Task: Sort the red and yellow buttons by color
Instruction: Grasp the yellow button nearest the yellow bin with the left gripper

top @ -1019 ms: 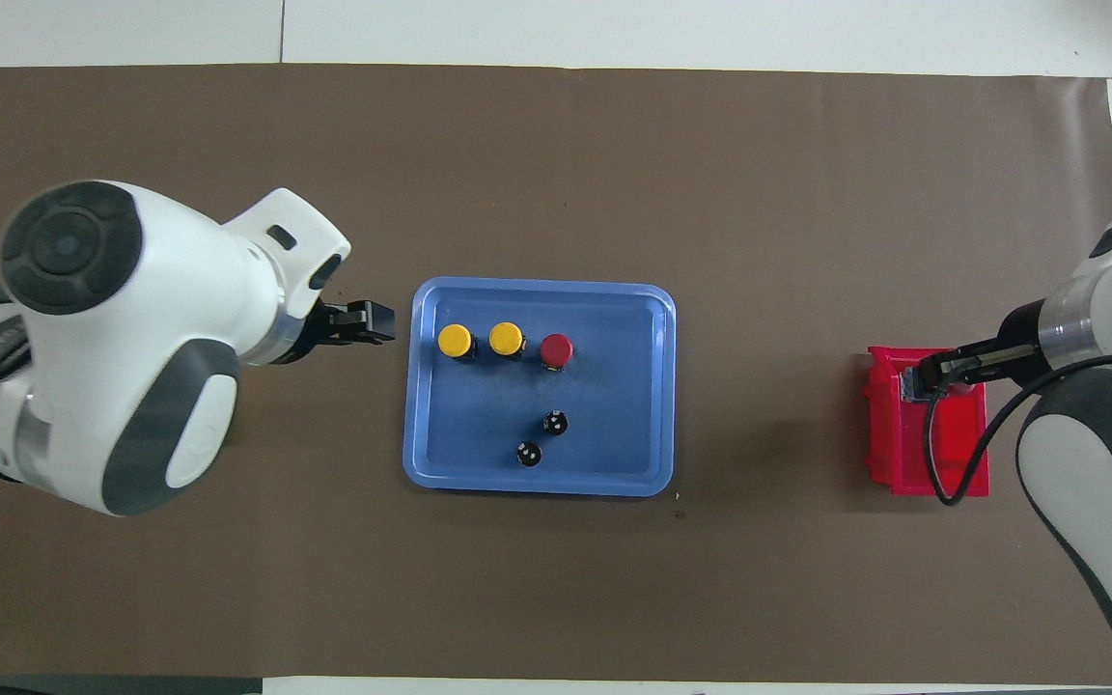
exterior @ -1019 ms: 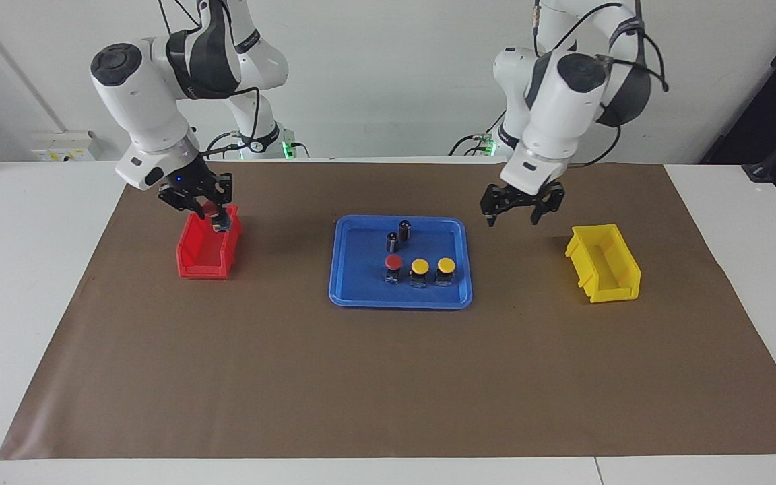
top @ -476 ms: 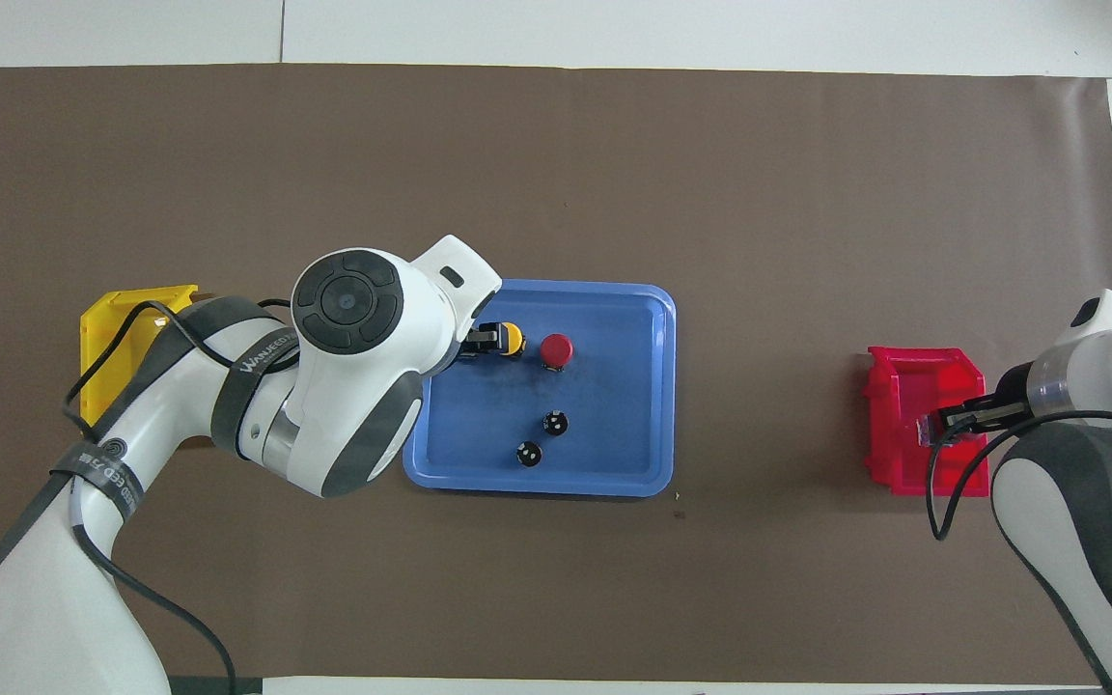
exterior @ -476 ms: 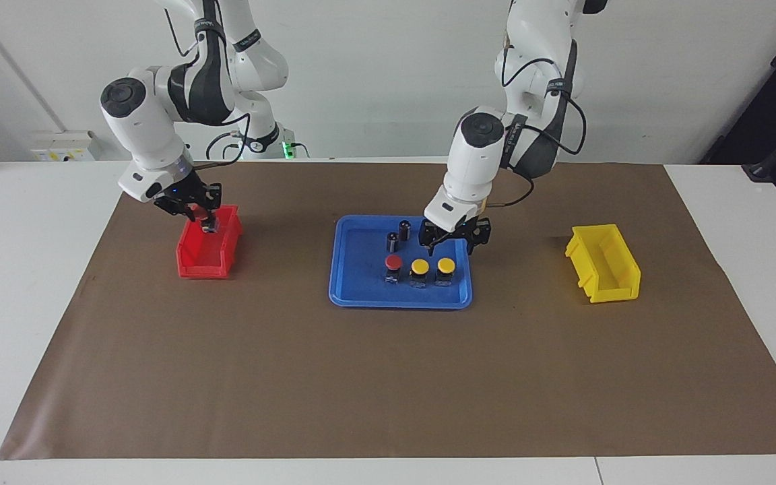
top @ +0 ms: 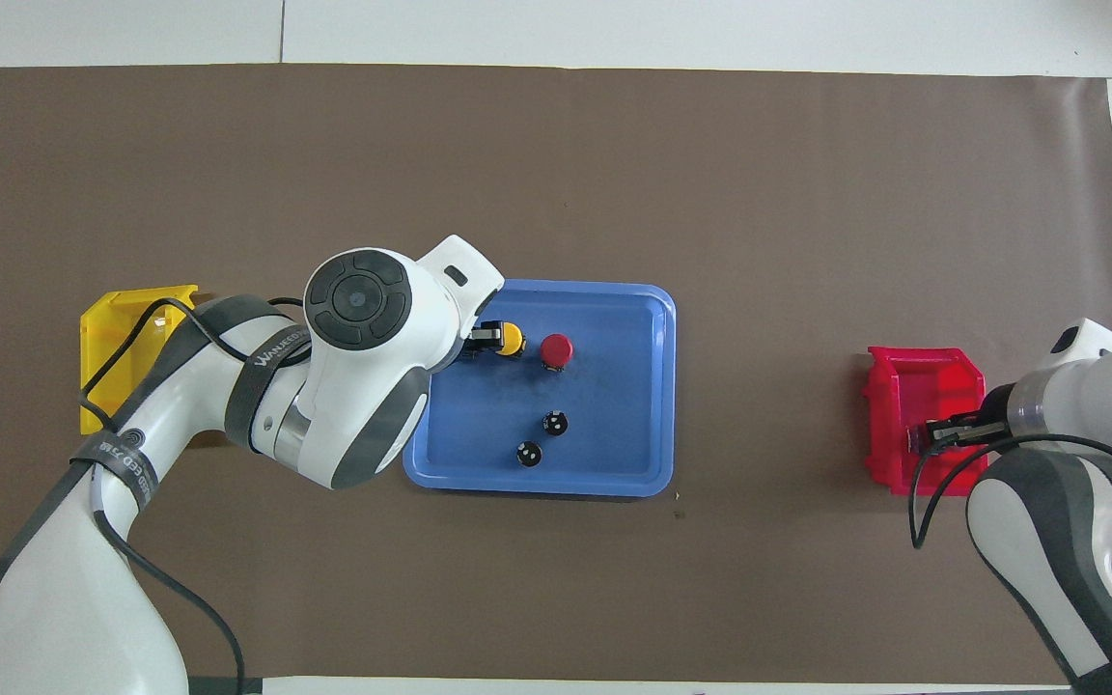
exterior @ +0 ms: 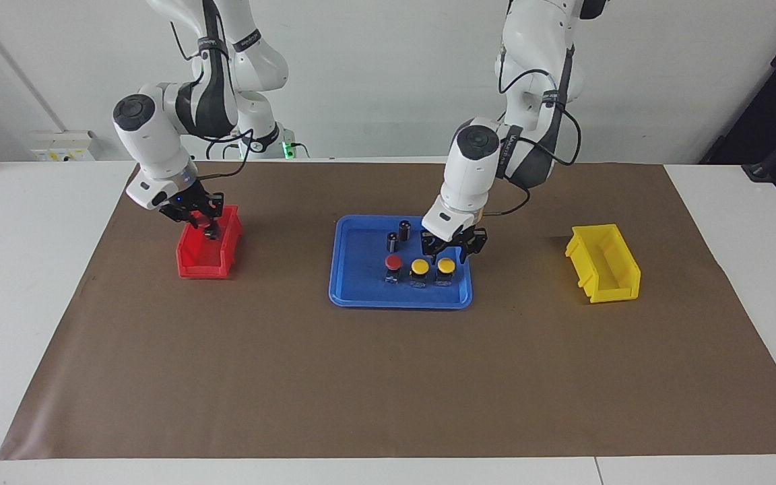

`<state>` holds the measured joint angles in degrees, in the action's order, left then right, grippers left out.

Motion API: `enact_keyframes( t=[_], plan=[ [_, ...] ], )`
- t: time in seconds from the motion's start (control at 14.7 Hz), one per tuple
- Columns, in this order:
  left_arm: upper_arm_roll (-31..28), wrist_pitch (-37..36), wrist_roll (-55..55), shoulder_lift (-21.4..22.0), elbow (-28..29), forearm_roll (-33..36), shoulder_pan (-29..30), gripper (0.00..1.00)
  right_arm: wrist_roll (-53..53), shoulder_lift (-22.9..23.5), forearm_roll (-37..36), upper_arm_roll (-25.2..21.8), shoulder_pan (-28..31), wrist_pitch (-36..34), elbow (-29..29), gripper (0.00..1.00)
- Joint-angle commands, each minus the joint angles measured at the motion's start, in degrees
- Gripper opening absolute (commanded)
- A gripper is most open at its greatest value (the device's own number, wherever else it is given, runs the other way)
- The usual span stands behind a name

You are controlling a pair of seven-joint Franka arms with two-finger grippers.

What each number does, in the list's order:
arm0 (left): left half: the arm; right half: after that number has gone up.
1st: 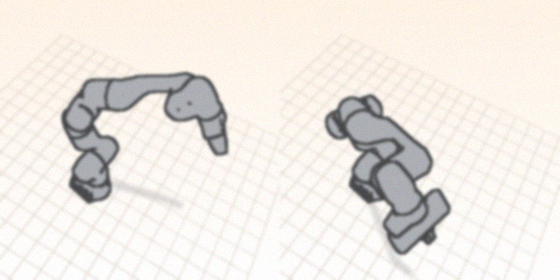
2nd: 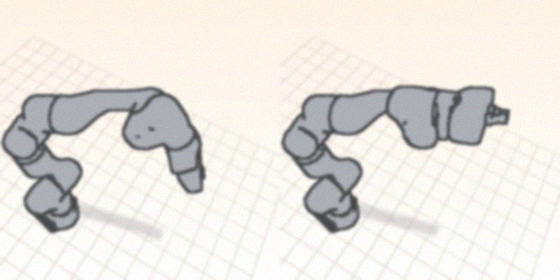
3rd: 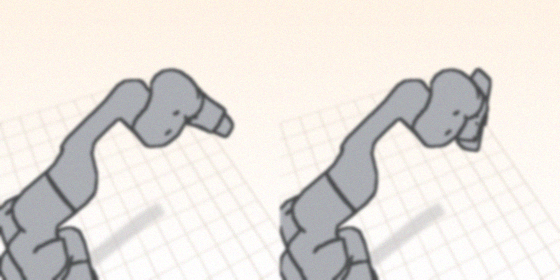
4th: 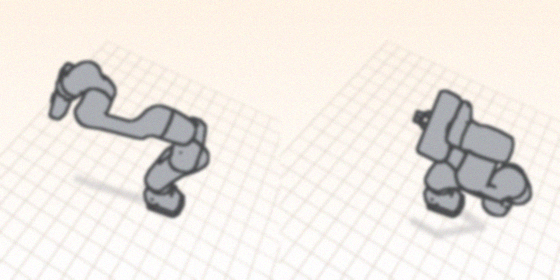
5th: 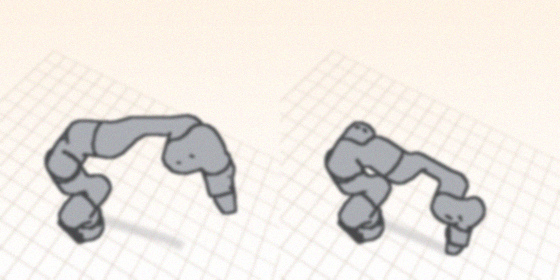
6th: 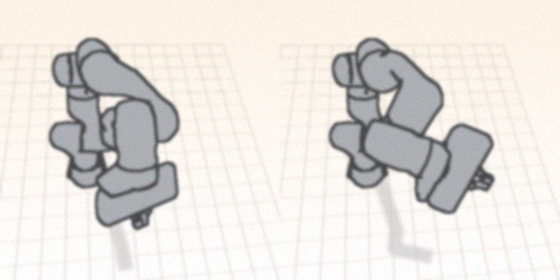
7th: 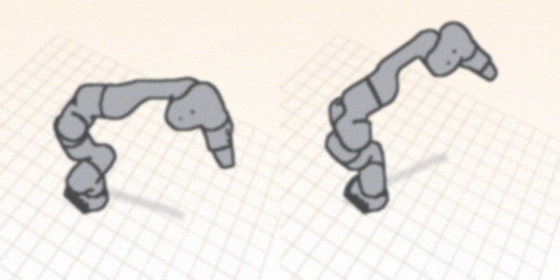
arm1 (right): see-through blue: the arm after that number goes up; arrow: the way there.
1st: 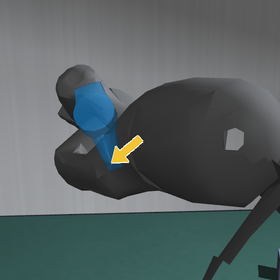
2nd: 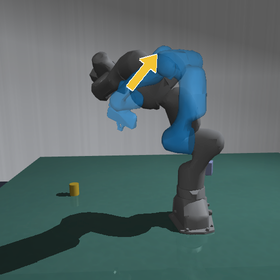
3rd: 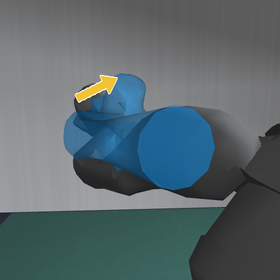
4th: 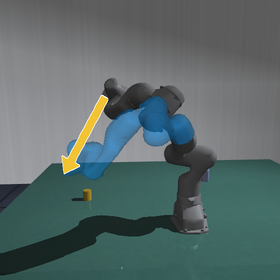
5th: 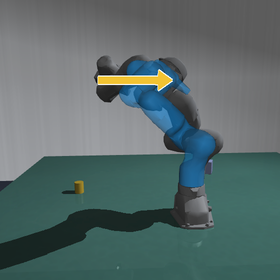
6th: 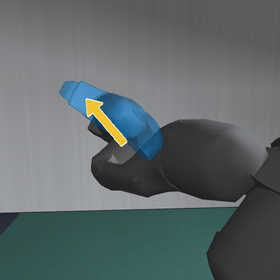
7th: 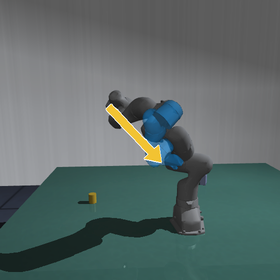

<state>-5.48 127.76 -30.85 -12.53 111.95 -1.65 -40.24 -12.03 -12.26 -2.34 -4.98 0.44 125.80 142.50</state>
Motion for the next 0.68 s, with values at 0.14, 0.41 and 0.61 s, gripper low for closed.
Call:
enact_keyframes(
  t=[0.14, 0.41, 0.61],
  plan=[
    [-0.76, 2.66, -0.79, -1.88, 0.03, -0.46, -1.07, 0.66, -0.8, -1.27, -0.83, 0.76, 1.14, 2.79, 3.48, 0.16],
    [-0.84, 2.23, -1.14, -1.97, -0.32, -0.46, -1.07, 0.56, -0.97, -1.1, -0.91, 0.76, 1.58, 5.24, 5.42, 0.18],
    [-0.84, 1.53, -1.15, -1.89, -0.67, -0.46, -0.89, 0.15, -0.97, -1.1, -0.91, 0.76, 1.67, 5.16, 5.51, 0.5]
  ],
)
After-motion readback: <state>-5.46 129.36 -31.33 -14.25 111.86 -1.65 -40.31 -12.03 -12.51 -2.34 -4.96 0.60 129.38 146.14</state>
